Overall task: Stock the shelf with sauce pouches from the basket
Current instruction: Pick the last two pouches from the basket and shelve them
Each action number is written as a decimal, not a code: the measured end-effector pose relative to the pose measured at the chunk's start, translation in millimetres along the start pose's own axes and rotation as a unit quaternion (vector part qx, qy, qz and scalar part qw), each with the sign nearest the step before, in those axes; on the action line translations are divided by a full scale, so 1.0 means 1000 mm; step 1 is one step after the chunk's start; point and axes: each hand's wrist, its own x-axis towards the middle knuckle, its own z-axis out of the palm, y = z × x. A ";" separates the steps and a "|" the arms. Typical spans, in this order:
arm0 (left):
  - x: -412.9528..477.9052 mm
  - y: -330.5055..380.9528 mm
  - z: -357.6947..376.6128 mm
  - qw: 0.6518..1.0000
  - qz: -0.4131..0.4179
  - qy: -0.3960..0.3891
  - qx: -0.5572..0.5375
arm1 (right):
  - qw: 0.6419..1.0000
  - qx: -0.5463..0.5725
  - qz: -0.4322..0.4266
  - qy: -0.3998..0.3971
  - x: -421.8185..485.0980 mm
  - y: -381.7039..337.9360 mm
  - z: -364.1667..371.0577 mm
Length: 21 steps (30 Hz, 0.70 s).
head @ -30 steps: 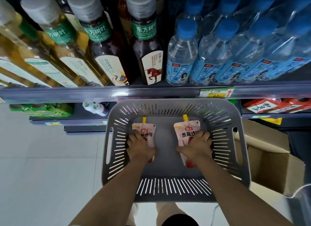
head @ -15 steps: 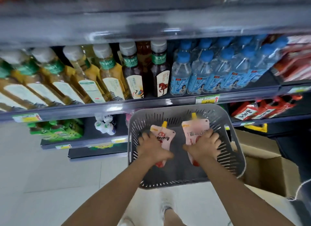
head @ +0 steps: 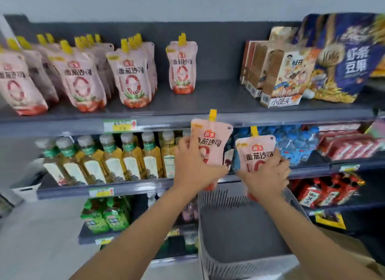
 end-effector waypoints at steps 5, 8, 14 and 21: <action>0.059 0.034 -0.042 0.988 0.071 0.134 -0.041 | 0.990 0.122 -0.036 0.055 0.029 -0.065 -0.037; 0.105 0.048 -0.054 0.979 0.071 0.189 -0.020 | 0.985 0.148 -0.068 0.056 0.050 -0.096 -0.049; 0.196 0.037 -0.048 0.984 -0.020 0.177 -0.007 | 0.975 0.175 -0.122 0.066 0.088 -0.136 -0.055; 0.253 0.007 -0.027 0.971 -0.041 0.237 0.016 | 0.961 0.222 -0.165 0.018 0.126 -0.153 -0.038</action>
